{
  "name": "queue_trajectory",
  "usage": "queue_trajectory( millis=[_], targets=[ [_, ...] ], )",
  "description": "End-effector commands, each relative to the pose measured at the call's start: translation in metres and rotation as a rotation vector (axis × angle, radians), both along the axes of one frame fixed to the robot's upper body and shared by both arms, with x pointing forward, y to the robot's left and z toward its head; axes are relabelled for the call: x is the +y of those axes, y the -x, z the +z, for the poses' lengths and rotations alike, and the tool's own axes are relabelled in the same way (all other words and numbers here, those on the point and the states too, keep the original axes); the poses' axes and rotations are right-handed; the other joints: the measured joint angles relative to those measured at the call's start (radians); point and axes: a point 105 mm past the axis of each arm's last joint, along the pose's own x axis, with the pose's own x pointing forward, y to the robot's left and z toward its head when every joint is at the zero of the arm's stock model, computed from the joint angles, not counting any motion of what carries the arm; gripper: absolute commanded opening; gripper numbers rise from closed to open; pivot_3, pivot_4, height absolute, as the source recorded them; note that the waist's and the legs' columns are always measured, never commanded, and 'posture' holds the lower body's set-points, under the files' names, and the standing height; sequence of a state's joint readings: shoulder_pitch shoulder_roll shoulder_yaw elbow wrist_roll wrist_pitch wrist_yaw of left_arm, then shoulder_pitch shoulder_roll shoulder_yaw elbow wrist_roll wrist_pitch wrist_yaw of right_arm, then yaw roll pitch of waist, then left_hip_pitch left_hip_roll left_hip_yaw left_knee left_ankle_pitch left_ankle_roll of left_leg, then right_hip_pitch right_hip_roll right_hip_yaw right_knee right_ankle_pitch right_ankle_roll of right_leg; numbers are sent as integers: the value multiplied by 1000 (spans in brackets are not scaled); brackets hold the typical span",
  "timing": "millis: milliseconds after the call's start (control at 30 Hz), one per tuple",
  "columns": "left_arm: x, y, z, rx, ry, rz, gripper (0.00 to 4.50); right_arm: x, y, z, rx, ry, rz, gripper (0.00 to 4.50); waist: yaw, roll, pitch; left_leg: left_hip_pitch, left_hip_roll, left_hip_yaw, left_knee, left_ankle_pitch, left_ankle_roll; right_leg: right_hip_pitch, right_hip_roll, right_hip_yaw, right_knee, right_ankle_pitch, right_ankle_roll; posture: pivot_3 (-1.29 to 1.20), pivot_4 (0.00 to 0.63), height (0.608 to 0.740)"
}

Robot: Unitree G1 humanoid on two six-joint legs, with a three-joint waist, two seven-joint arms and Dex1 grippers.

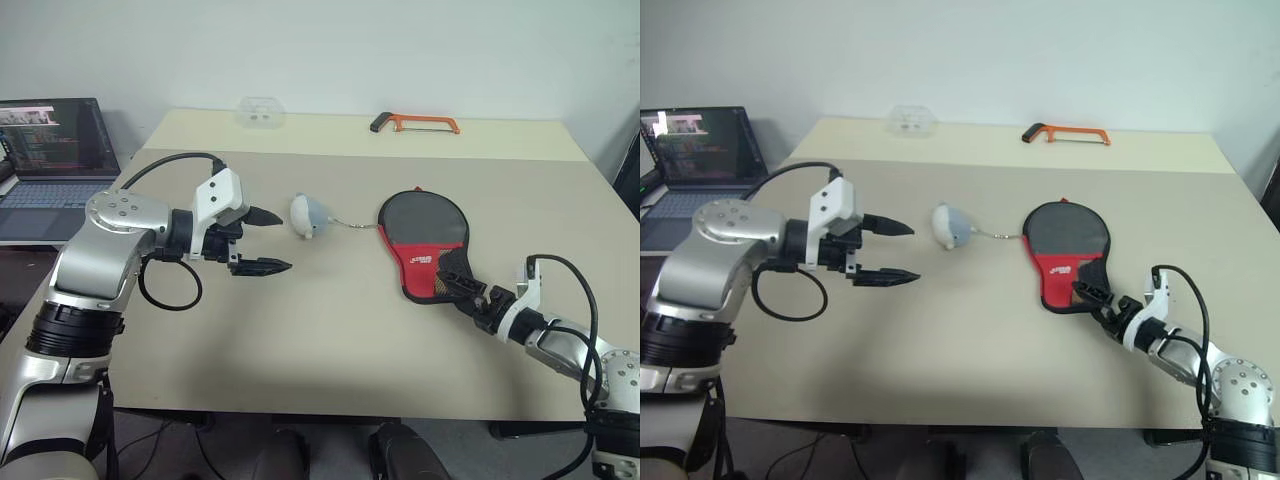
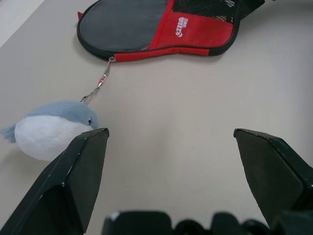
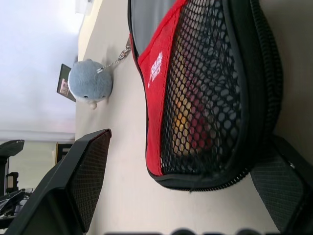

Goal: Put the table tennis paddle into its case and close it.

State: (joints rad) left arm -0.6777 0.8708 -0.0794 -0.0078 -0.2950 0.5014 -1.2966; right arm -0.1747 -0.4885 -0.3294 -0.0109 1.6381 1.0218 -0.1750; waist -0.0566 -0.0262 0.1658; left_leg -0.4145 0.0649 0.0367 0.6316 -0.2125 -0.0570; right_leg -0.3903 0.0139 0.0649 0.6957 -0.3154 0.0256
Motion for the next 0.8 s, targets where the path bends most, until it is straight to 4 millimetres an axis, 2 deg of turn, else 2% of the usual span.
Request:
queue_trajectory(
  millis=[33,100,167,233,400,567,800],
  targets=[
    [1,3,14,-56,-1,-6,4466,1,-9,-4,-3,5,-28,4500,-1,-2,-1,0,0,0,0,0,0,0,0,0,0,0,0,0,150,740],
    [0,3,14,-59,-2,-8,4466,4,-11,-3,-16,-10,-27,4500,-2,-2,-1,0,0,0,0,0,0,0,0,0,0,0,0,0,150,740],
    [0,3,15,-61,-2,-9,4500,6,-10,-3,-21,-13,-21,4119,-2,-2,-1,1,0,0,0,0,0,0,0,0,0,0,0,0,150,740],
    [0,3,16,-63,-2,-10,4500,9,-7,-5,-20,-7,-12,3521,-2,-2,-1,0,0,-1,0,0,0,0,0,0,0,0,0,0,150,740],
    [1,3,14,-61,-9,-11,4500,13,2,-7,-18,-20,-2,1682,-1,-2,-1,-1,0,-1,-1,0,0,0,1,0,-1,0,-1,0,150,740],
    [-2,3,10,-52,-11,-25,4500,32,21,-16,12,-23,82,33,3,-2,-1,-1,1,-2,-1,0,0,0,0,-2,-2,0,-1,0,150,740],
    [-5,0,8,-44,-15,-42,4500,47,37,-14,12,-49,181,10,2,-2,-1,-1,1,-2,-2,0,0,0,1,-3,-3,0,-1,0,150,740]
  ],
)
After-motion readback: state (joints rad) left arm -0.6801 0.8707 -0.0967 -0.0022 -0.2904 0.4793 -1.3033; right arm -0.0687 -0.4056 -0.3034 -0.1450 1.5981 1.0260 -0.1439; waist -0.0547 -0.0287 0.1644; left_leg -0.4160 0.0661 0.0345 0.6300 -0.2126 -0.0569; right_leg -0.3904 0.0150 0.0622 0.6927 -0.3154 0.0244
